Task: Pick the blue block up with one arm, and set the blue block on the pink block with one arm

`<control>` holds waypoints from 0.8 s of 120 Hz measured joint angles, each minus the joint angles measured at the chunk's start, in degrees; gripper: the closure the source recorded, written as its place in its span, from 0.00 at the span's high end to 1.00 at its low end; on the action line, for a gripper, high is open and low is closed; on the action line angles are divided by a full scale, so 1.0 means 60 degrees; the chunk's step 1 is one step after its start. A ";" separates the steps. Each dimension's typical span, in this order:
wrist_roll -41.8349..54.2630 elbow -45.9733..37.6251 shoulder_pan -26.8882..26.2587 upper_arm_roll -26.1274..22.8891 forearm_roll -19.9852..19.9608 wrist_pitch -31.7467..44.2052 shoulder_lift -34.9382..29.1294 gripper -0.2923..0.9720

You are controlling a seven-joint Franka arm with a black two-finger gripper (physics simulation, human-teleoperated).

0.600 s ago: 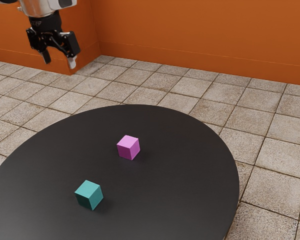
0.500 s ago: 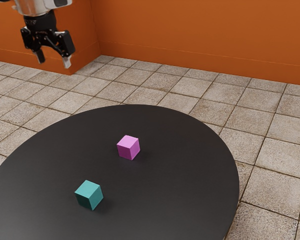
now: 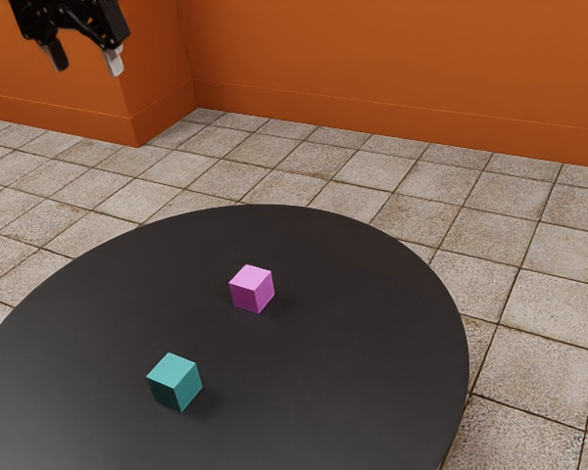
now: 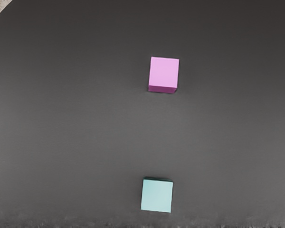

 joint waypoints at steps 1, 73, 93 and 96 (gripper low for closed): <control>-0.0003 -0.0008 0.0003 0.0000 -0.0002 -0.0012 0.0005 0.77; -0.0180 -1.0898 -0.0014 -0.0099 0.0104 0.5458 -0.3179 0.77; -0.0202 -1.2017 -0.0014 -0.0337 0.0162 0.6992 -0.3299 0.77; -0.0202 -1.2145 -0.0014 -0.0398 0.0168 0.7197 -0.3301 0.77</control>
